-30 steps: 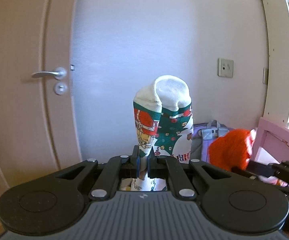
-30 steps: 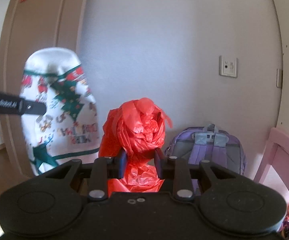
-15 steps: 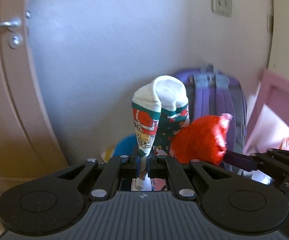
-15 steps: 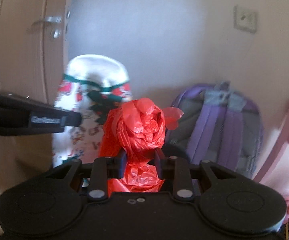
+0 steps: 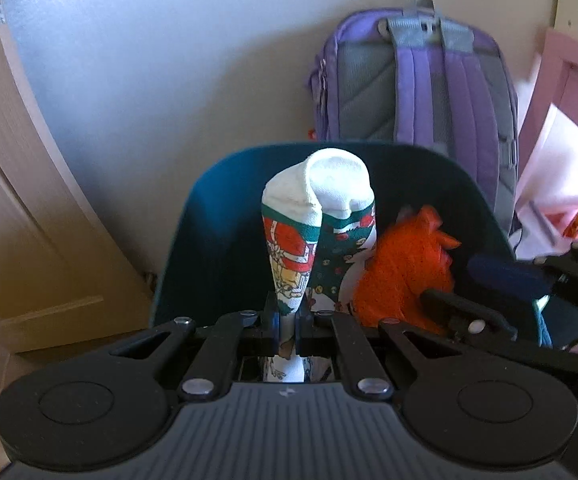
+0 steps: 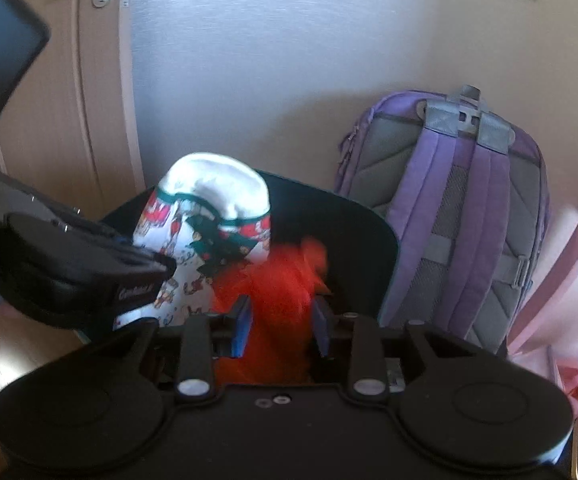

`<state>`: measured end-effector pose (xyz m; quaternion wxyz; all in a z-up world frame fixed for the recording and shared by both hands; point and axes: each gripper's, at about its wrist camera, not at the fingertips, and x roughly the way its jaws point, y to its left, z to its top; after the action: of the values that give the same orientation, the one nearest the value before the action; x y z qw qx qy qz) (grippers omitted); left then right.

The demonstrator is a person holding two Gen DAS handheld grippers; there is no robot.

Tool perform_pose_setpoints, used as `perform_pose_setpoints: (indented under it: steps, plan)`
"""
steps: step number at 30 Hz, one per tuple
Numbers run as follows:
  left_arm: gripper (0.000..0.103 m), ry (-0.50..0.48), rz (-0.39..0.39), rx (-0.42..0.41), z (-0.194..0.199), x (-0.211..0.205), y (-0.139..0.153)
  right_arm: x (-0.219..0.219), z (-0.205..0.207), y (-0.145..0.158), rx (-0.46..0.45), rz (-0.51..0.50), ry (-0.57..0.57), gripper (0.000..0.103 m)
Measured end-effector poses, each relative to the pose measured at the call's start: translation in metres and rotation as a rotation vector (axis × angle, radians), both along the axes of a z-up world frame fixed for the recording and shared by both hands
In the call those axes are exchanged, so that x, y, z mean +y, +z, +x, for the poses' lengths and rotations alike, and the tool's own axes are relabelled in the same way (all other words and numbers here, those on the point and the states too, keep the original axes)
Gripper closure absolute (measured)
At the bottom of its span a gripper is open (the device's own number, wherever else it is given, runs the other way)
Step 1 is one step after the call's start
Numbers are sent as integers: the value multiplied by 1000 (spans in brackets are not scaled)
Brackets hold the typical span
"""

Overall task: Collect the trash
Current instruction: 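Open left tool dropping Christmas bag while right tool drops red bag into bin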

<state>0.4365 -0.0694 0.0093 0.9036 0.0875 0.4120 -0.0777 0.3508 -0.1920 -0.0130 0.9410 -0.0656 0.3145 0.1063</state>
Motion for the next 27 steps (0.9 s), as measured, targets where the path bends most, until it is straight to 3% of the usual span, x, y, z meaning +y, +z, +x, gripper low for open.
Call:
perform_pose_setpoints:
  steps: [6, 9, 11, 13, 27]
  plan:
    - [89, 16, -53, 52, 1, 3, -6, -3, -4, -1, 14, -1, -12, 63]
    - [70, 24, -82, 45, -6, 6, -3, -5, -11, 1, 8, 0, -18, 62]
    - [44, 23, -85, 25, -10, 4, 3, -5, -17, 5, 4, 2, -18, 60]
    - [35, 23, -83, -11, -19, 6, 10, -6, -20, 10, -4, -3, -24, 56]
    - [28, 14, -103, -90, -82, 24, 67, -1, -90, 64, -93, 19, 11, 47]
